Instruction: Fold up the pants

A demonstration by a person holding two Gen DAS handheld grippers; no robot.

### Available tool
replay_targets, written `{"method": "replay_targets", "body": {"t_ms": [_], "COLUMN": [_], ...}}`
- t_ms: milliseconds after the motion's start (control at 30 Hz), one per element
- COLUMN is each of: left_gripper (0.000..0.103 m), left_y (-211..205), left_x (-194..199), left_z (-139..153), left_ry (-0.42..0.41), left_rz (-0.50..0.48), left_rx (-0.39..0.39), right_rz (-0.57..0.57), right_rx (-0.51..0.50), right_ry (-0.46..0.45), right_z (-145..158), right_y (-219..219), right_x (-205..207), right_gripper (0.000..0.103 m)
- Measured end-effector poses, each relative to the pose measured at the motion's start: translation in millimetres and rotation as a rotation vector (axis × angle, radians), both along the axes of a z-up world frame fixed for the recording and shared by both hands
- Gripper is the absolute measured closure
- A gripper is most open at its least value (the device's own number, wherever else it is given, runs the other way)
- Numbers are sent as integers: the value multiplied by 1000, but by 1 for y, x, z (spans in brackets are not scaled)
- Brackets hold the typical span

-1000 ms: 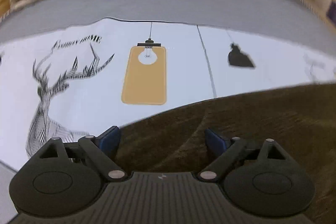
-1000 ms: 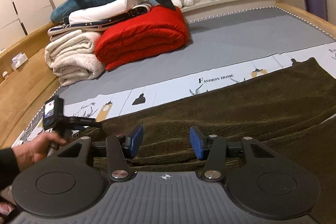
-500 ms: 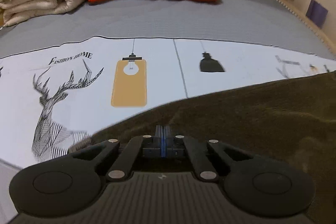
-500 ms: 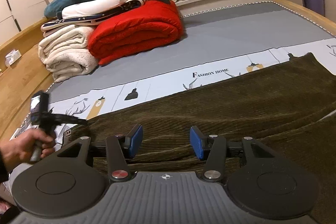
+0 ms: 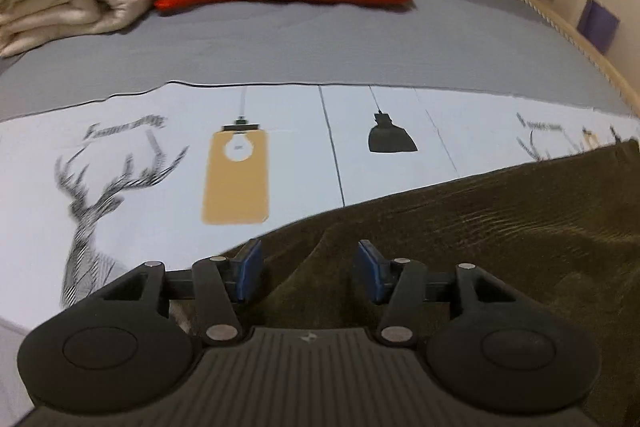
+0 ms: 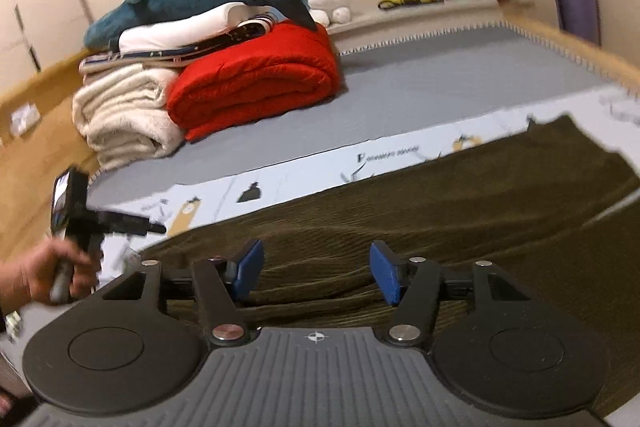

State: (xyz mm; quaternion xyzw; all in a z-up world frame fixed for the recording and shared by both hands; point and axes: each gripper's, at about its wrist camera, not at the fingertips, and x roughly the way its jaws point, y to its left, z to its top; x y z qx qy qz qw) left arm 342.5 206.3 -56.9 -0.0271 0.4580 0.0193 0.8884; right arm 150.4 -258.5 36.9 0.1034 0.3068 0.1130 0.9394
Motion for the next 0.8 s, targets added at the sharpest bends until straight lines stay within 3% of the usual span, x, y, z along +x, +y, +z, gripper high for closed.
{"method": "replay_targets", "body": {"t_ms": [167,300,433,500,600,700,800], "left_gripper": [39,39,40,63,81,86,87], "left_y": [6,7,-4,-9,-24,-30,-32], "left_x": [41,61,66,66,58,42,12], "left_z": [-27,-47,-55,-53,-48,-36,-6], "left_ry": [54,131,162,160,141,105,24], "left_rz": [-25,-69,-149,-190,-256,-276,-240], "left_rx": [-2,-46,2,8,79,105,53], "right_rz": [-48,-89,-93,-86,-66,-58,-68], "right_rx": [-9,50,94,102,102,91,90], "right_ry": [27,79,98,103,104,102,103], "right_z": [-6,-16,-22,-24,-25,-25,-25], "right_y": [-35,-63,-72,-72,-68,-64,-64], "right_x": [6,16,26,30,35,40,45], "right_gripper": [42,42,42,42,42,42,42]}}
